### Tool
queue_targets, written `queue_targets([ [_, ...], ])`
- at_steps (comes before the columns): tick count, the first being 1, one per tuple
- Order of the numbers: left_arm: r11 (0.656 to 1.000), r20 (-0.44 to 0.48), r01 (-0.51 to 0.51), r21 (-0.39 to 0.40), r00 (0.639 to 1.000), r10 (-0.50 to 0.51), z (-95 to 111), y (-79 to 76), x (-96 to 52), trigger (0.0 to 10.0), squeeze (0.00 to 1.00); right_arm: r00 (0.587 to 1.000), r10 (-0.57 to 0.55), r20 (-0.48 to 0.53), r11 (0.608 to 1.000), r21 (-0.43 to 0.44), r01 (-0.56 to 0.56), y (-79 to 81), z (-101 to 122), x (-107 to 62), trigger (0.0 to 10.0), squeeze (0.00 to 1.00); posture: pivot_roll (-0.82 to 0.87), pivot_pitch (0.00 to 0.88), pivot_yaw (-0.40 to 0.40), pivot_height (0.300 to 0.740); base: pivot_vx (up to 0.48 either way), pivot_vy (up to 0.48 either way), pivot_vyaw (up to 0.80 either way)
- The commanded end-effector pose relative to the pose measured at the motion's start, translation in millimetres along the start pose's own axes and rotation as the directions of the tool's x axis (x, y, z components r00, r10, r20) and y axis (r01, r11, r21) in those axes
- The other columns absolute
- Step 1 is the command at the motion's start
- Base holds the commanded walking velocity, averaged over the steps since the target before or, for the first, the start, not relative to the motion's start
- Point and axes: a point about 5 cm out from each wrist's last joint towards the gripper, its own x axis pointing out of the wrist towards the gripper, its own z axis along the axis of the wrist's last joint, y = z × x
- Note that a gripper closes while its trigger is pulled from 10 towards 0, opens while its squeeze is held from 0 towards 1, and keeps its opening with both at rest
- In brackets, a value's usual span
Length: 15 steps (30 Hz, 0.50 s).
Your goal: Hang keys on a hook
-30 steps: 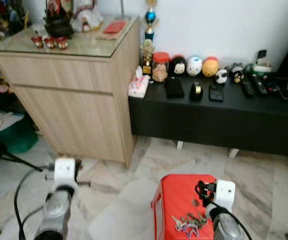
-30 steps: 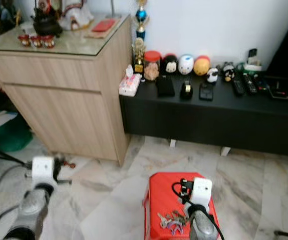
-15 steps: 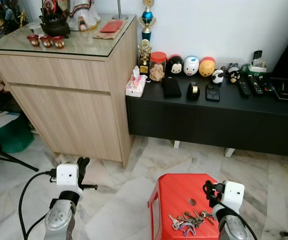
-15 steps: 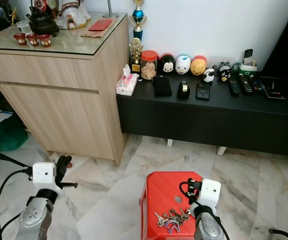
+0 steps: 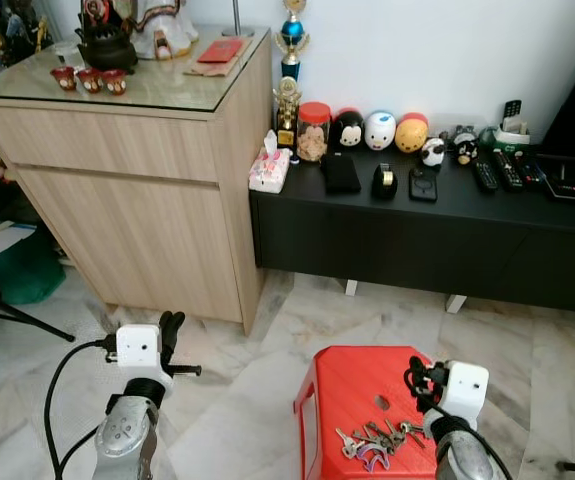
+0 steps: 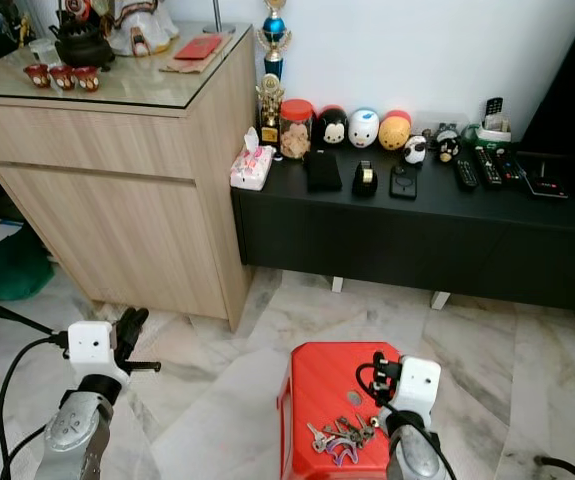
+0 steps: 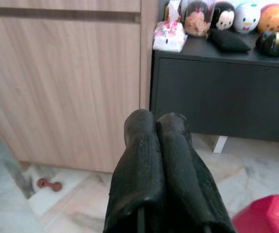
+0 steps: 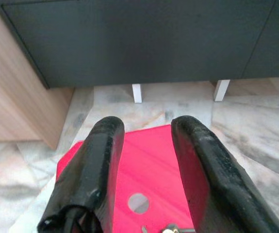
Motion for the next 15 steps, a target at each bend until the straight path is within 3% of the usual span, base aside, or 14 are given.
queue_targets([
  [1, 1.000, 0.025, -0.024, -0.013, 0.999, 0.024, 8, 1.5, 1.2, 10.0, 0.00, 1.000, 0.019, -0.012, 0.999, -0.029, -0.019, 0.5, 2, 3.1, 10.0, 0.00, 0.19, 0.000, -0.055, 0.740, 0.000, 0.000, 0.00],
  [7, 0.999, 0.039, -0.029, -0.026, 0.999, 0.030, 12, -3.6, -2.1, 10.0, 0.00, 0.999, 0.049, 0.021, 0.998, -0.050, -0.048, 2.8, 20, 14.0, 10.0, 0.00, 0.18, 0.000, -0.075, 0.740, 0.000, 0.000, 0.00],
  [15, 1.000, -0.015, 0.009, -0.018, 1.000, -0.010, 7, -9.5, -0.3, 10.0, 0.00, 1.000, 0.000, 0.019, 0.999, -0.045, 0.001, -0.3, 19, 13.5, 10.0, 0.00, 0.13, 0.000, -0.049, 0.716, 0.000, 0.000, 0.00],
])
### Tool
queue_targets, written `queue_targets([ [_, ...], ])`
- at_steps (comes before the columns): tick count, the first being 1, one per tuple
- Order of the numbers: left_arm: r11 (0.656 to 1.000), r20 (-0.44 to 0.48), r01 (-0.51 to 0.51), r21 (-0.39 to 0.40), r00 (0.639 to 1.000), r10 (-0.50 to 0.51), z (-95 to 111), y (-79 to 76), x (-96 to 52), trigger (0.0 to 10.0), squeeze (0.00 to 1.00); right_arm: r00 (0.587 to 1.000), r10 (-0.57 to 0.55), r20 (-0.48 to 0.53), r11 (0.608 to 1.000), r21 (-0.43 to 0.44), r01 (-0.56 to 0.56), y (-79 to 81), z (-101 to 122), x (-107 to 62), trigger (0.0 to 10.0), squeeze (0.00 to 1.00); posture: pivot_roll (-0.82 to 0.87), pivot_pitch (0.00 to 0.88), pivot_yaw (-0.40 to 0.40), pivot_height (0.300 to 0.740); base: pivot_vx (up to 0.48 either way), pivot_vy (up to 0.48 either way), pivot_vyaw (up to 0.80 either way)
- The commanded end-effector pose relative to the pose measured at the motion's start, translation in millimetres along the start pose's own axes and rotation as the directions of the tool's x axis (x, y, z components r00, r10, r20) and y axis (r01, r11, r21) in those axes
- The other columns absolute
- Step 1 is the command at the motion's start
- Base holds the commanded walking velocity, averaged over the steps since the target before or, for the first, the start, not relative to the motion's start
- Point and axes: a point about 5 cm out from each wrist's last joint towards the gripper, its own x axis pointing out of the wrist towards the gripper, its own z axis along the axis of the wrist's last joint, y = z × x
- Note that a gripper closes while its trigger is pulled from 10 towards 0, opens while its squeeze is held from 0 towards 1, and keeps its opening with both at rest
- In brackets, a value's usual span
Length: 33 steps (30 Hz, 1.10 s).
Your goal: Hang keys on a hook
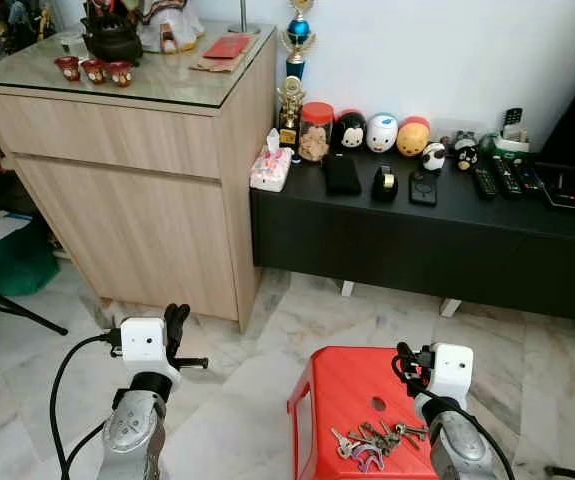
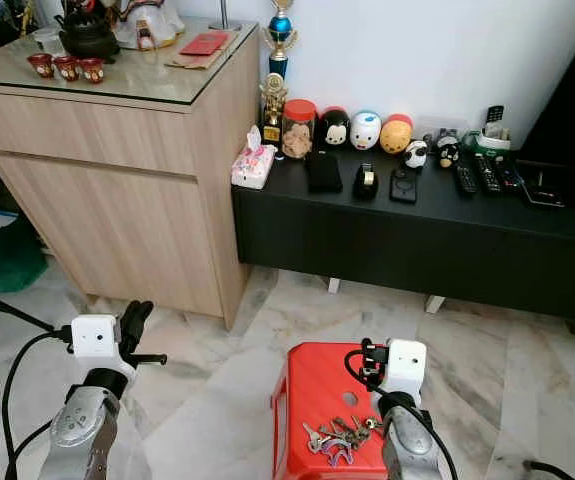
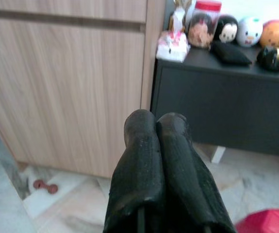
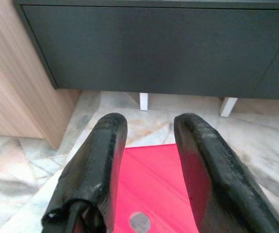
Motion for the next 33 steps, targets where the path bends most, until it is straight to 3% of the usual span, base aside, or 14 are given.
queue_targets([
  [1, 1.000, -0.021, 0.029, 0.006, 0.999, -0.029, -1, -4.3, -0.2, 10.0, 0.00, 1.000, -0.028, -0.006, 1.000, 0.001, 0.028, -6.1, -1, -2.0, 10.0, 0.00, 0.13, 0.000, -0.049, 0.711, 0.000, 0.000, 0.00],
  [3, 0.995, -0.070, 0.076, 0.060, 0.995, -0.072, -6, -7.4, -1.4, 10.0, 0.00, 1.000, -0.020, -0.003, 1.000, 0.013, 0.020, -5.8, 0, -1.7, 10.0, 0.00, 0.14, 0.000, -0.040, 0.696, 0.000, 0.000, 0.00],
  [10, 0.997, -0.080, 0.062, 0.054, 0.995, -0.058, -4, -2.9, -2.5, 10.0, 0.00, 1.000, -0.011, 0.018, 0.999, 0.031, 0.010, 0.9, 2, -0.7, 10.0, 0.00, 0.14, 0.000, -0.033, 0.652, 0.000, 0.000, 0.00],
  [24, 0.997, -0.086, 0.067, 0.030, 0.994, -0.065, -1, -7.8, 1.4, 10.0, 0.00, 1.000, -0.010, 0.014, 1.000, 0.029, 0.010, 3.5, 3, 0.0, 10.0, 0.00, 0.15, 0.000, -0.036, 0.652, 0.000, 0.000, 0.00],
  [33, 0.999, -0.079, 0.037, -0.032, 0.996, -0.040, 1, -7.5, 1.3, 10.0, 0.00, 1.000, 0.001, -0.003, 0.999, 0.042, -0.001, 7.0, 0, -1.2, 10.0, 0.00, 0.15, 0.000, -0.041, 0.652, 0.000, 0.000, 0.00],
])
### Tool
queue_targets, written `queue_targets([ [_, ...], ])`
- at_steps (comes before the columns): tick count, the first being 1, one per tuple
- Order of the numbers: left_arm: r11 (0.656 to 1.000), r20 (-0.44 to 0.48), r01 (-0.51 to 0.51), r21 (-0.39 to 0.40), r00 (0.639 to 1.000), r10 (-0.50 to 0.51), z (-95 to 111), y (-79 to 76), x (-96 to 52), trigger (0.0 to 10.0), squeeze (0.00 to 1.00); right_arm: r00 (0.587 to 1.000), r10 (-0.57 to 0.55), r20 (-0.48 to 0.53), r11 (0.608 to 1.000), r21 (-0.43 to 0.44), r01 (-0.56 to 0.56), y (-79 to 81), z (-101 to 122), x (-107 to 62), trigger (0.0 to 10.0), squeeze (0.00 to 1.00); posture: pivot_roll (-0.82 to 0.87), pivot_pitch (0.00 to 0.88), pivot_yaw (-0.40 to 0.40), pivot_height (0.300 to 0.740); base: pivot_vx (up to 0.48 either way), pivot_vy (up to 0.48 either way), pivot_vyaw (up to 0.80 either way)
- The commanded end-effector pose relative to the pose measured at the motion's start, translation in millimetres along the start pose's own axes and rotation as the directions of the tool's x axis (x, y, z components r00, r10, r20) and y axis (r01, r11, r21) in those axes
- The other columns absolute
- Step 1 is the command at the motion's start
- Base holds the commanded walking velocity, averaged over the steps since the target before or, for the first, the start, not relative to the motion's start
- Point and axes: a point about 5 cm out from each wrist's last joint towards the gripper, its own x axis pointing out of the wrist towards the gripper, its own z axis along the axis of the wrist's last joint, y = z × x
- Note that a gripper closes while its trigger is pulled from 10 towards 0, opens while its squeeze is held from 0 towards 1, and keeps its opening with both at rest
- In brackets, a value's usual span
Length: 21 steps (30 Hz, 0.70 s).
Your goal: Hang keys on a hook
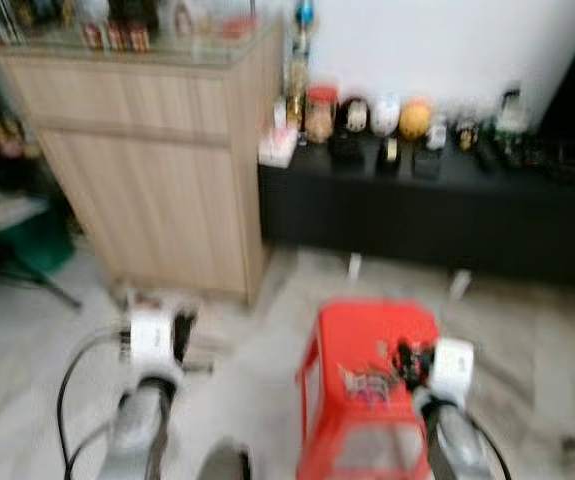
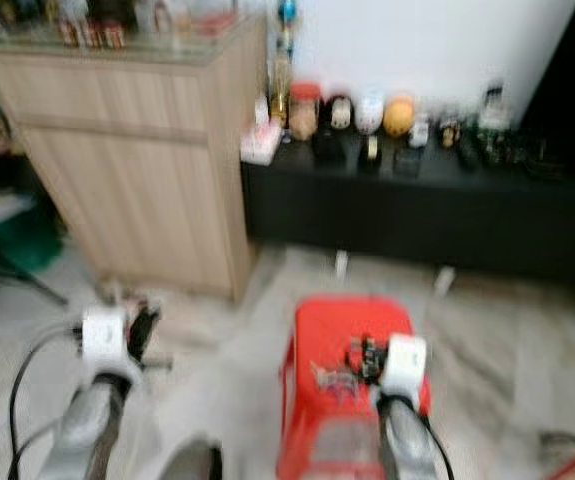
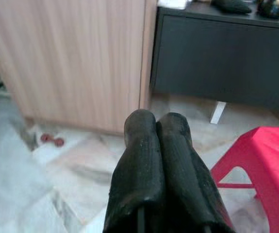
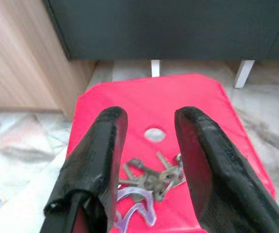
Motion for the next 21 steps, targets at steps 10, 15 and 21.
queue_targets([
  [10, 0.998, 0.029, 0.060, 0.013, 0.998, -0.060, 13.5, -5.9, 8.2, 10.0, 0.00, 1.000, 0.005, 0.017, 1.000, 0.007, -0.005, 2.9, 4.8, 1.7, 10.0, 0.00, 0.14, 0.000, -0.036, 0.652, 0.000, 0.000, 0.00],
  [15, 0.999, 0.035, 0.036, 0.009, 0.999, -0.036, 15.1, -0.7, 8.7, 10.0, 0.00, 1.000, 0.008, 0.007, 1.000, -0.013, -0.007, 1.8, 2.3, 0.0, 10.0, 0.00, 0.15, 0.000, -0.038, 0.652, 0.303, 0.000, 0.00],
  [21, 0.999, 0.030, 0.038, 0.003, 0.999, -0.038, 15.1, 0.0, 8.4, 10.0, 0.00, 1.000, 0.004, 0.015, 1.000, -0.021, -0.004, 2.2, 4.3, 0.8, 10.0, 0.00, 0.14, 0.001, -0.037, 0.652, 0.355, 0.000, 0.00],
])
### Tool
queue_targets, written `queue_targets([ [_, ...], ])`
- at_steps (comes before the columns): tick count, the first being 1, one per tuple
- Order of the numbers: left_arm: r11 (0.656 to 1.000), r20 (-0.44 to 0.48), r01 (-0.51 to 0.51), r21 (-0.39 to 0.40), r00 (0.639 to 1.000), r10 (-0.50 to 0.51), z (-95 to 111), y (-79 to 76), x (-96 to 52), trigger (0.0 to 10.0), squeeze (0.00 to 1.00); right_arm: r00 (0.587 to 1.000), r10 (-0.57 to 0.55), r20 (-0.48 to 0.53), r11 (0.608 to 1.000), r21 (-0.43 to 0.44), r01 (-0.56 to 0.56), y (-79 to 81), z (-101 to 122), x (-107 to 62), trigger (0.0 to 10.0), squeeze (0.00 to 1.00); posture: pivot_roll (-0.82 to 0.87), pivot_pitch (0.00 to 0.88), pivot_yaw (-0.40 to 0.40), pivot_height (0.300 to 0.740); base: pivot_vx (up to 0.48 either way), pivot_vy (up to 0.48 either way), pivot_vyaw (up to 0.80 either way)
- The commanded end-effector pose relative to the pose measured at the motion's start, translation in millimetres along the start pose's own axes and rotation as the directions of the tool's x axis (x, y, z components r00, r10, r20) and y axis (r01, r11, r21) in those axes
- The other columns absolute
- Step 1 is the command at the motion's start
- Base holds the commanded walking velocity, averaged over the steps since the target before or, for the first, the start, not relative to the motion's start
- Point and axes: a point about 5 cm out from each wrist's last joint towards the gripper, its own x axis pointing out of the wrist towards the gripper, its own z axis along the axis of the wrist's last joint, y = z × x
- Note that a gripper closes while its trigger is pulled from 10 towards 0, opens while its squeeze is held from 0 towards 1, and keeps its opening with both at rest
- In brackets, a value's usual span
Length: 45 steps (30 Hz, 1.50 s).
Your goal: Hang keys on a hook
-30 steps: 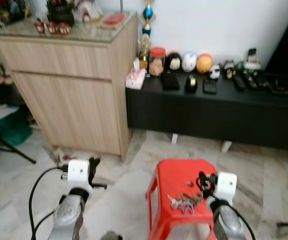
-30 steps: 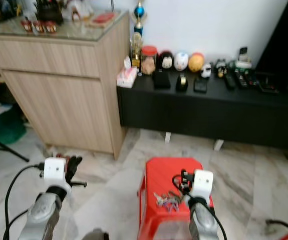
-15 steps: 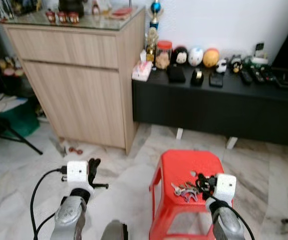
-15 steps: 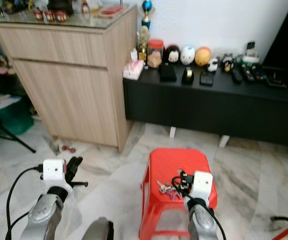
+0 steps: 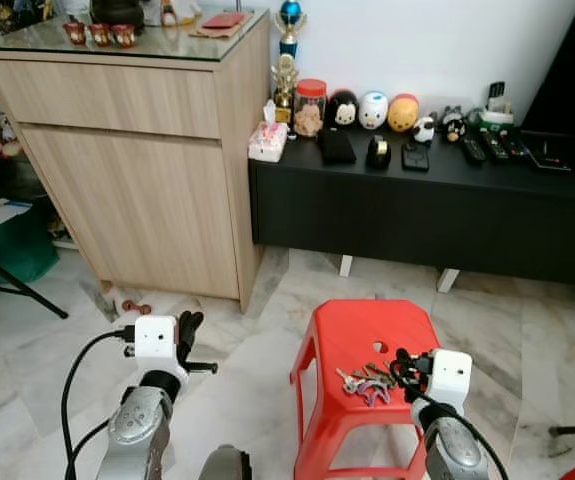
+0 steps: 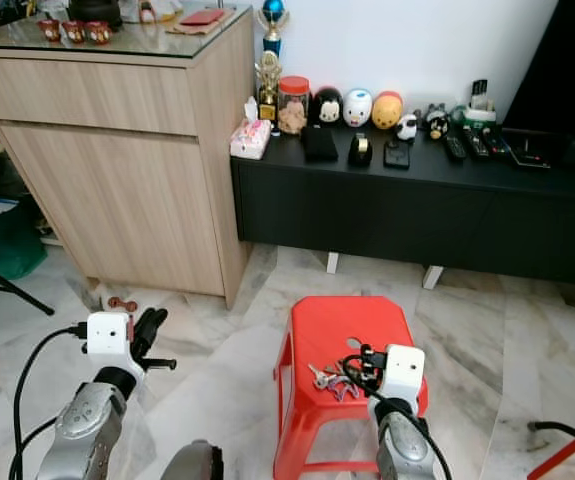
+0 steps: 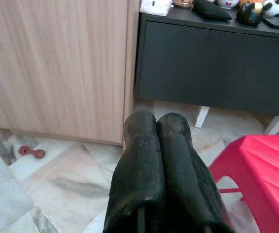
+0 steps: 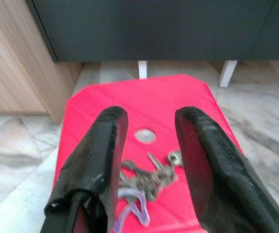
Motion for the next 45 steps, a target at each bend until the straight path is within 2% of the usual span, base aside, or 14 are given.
queue_targets([
  [1, 1.000, 0.012, 0.011, 0.002, 1.000, -0.011, 6.0, -1.3, 2.4, 10.0, 0.00, 1.000, 0.002, 0.012, 1.000, -0.004, -0.002, 0.7, 4.5, 2.1, 10.0, 0.00, 0.14, 0.001, -0.037, 0.652, 0.371, 0.000, 0.00],
  [12, 1.000, 0.018, 0.021, 0.011, 1.000, -0.021, 7.1, -2.6, 3.0, 10.0, 0.00, 1.000, -0.007, -0.002, 1.000, 0.006, 0.007, 1.0, 2.1, 1.5, 10.0, 0.00, 0.15, 0.000, -0.036, 0.652, 0.356, 0.000, 0.00],
  [21, 1.000, 0.014, 0.007, 0.008, 1.000, -0.007, 7.0, 0.7, 2.9, 10.0, 0.00, 1.000, 0.000, -0.007, 1.000, 0.009, 0.000, 2.4, 1.4, 1.5, 10.0, 0.00, 0.15, 0.001, -0.035, 0.652, 0.000, 0.000, 0.00],
  [36, 1.000, 0.010, 0.021, 0.003, 1.000, -0.021, 6.3, -3.5, 3.0, 10.0, 0.00, 1.000, 0.013, -0.022, 1.000, -0.009, -0.013, 2.7, 0.0, 1.0, 10.0, 0.00, 0.14, 0.004, -0.038, 0.652, 0.000, 0.000, 0.00],
  [39, 1.000, 0.010, 0.016, 0.003, 1.000, -0.016, 6.4, -3.3, 3.1, 10.0, 0.00, 0.998, 0.017, -0.060, 1.000, -0.023, -0.018, 4.9, -3.5, 2.0, 10.0, 0.00, 0.15, 0.005, -0.040, 0.637, 0.000, 0.000, 0.00],
  [45, 1.000, 0.009, 0.023, 0.007, 1.000, -0.023, 6.1, -4.4, 3.3, 10.0, 0.00, 0.999, 0.028, -0.033, 0.999, -0.019, -0.029, 6.1, -1.6, 1.1, 10.0, 0.00, 0.14, 0.007, -0.039, 0.632, 0.000, 0.000, 0.00],
])
